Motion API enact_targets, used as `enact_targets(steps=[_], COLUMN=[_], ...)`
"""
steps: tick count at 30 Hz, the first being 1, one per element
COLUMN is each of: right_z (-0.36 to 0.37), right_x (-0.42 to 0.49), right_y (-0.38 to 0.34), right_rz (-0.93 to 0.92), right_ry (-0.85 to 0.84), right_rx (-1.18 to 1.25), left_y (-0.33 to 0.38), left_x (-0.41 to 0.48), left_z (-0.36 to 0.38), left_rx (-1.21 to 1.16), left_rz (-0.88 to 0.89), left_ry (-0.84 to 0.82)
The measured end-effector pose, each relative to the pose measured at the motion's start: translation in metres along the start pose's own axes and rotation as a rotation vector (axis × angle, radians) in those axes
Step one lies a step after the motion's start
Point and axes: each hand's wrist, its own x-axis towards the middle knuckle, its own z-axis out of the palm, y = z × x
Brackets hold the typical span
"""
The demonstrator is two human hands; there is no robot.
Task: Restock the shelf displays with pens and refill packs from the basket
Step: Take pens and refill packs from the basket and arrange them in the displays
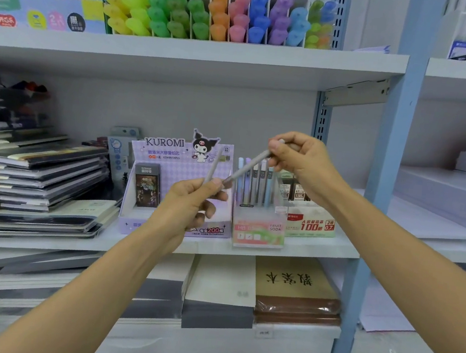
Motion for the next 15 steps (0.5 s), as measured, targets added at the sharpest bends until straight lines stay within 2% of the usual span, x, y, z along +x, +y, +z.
enact_targets(steps=[2,6,10,13,15], right_z=[-0.007,-0.011,-0.005,0.002,0.010], right_x=[-0.003,-0.013,-0.018,-0.017,-0.014], right_y=[0.003,0.011,0.014,0.009,0.003], right_rz=[0.035,0.097,0.092,0.050,-0.007], right_ry=[-0.029,-0.195,-0.342,-0.348,-0.261], right_rx=[-0.037,-0.228,-0.286,-0.363,-0.365], left_y=[0.002,0.005,0.010,0.012,0.012], left_x=[0.001,0.004,0.003,0.003,0.003], left_z=[-0.004,-0.002,0.007,0.010,0.013], left_rx=[-0.060,-0.166,-0.229,-0.171,-0.106], left_rz=[0.018,0.105,0.188,0.195,0.210], left_ry=[0.072,0.166,0.153,0.196,0.199])
